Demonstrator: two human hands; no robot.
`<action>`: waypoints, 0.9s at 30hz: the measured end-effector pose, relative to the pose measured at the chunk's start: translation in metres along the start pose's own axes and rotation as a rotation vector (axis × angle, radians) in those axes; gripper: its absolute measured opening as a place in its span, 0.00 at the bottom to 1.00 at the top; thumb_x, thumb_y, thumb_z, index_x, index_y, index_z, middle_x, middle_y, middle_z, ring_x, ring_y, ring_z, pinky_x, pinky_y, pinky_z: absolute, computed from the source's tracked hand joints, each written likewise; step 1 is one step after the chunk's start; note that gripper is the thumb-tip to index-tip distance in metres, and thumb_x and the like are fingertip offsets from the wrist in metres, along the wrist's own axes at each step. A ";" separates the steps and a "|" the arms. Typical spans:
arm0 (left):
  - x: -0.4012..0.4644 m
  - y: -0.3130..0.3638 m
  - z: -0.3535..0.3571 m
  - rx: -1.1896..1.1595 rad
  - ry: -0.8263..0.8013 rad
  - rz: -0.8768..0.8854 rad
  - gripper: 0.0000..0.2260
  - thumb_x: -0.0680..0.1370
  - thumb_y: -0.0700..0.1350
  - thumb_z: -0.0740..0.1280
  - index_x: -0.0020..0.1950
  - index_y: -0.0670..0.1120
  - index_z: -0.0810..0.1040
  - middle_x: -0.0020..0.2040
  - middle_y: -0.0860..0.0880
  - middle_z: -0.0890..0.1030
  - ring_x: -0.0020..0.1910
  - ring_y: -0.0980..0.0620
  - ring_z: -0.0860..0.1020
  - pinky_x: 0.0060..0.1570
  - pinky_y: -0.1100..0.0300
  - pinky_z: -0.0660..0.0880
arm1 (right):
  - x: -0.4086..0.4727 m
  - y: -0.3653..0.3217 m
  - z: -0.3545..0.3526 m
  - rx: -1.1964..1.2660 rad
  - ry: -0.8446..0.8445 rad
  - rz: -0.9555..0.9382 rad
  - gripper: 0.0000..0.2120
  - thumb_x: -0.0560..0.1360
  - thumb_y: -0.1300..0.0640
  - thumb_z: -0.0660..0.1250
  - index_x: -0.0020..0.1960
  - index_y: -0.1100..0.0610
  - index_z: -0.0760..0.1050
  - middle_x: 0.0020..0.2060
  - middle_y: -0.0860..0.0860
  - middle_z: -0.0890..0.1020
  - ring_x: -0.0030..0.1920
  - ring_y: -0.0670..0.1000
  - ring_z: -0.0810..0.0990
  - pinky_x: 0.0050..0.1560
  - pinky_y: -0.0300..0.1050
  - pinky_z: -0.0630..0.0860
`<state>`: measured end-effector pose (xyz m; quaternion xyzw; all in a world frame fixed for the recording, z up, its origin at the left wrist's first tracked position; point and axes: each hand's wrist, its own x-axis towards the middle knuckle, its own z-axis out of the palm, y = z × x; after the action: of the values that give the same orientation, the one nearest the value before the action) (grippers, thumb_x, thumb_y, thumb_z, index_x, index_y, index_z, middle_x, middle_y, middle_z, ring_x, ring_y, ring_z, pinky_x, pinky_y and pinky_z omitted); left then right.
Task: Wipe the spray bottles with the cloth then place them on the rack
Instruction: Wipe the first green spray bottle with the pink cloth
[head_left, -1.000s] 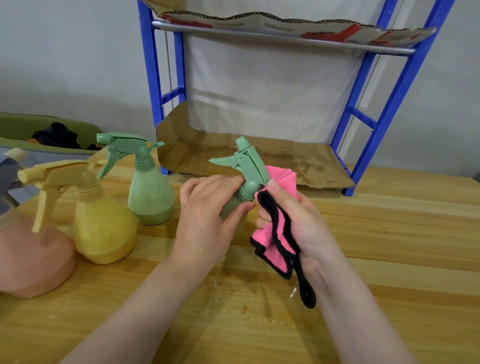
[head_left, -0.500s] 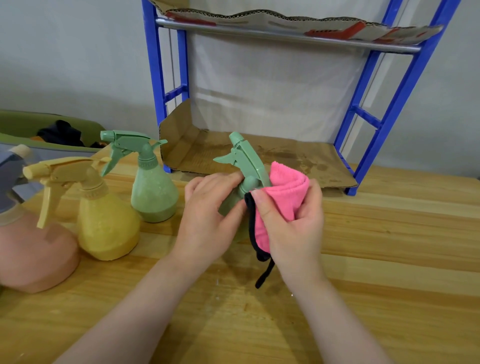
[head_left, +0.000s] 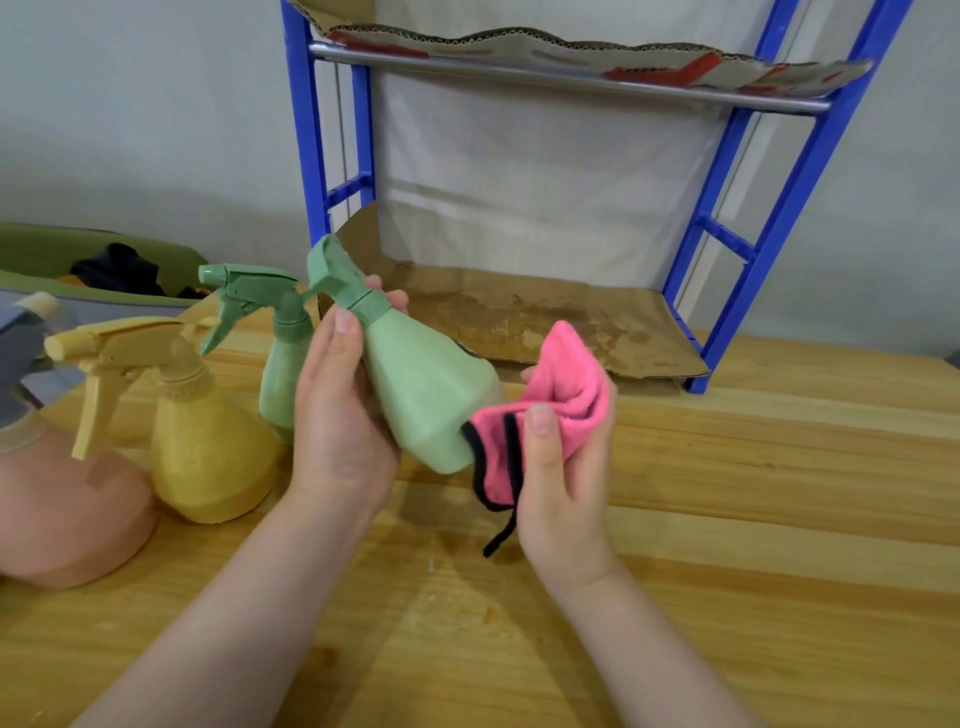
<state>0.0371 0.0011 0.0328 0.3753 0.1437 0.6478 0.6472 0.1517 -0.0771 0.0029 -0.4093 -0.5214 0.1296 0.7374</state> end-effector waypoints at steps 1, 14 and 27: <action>-0.001 0.001 0.002 -0.064 0.012 -0.019 0.13 0.83 0.49 0.58 0.63 0.47 0.75 0.55 0.48 0.81 0.54 0.53 0.79 0.51 0.54 0.78 | -0.003 0.001 0.002 -0.009 -0.036 -0.019 0.26 0.80 0.42 0.61 0.72 0.53 0.60 0.71 0.52 0.69 0.70 0.47 0.71 0.69 0.40 0.68; -0.016 -0.010 0.015 -0.067 -0.106 -0.068 0.14 0.77 0.55 0.60 0.55 0.47 0.76 0.45 0.50 0.81 0.46 0.54 0.80 0.48 0.57 0.79 | -0.005 0.006 0.010 0.092 0.106 0.238 0.24 0.76 0.41 0.58 0.68 0.52 0.69 0.63 0.47 0.78 0.67 0.46 0.75 0.68 0.45 0.70; -0.015 -0.014 0.007 0.313 -0.057 0.247 0.08 0.82 0.48 0.61 0.59 0.49 0.75 0.51 0.50 0.80 0.49 0.51 0.76 0.54 0.43 0.77 | 0.003 -0.001 0.009 0.731 0.010 1.146 0.32 0.77 0.32 0.55 0.53 0.55 0.86 0.54 0.57 0.86 0.48 0.53 0.86 0.56 0.48 0.78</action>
<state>0.0500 -0.0138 0.0237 0.5043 0.1769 0.6810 0.5006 0.1445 -0.0718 0.0071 -0.3459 -0.1411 0.6660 0.6457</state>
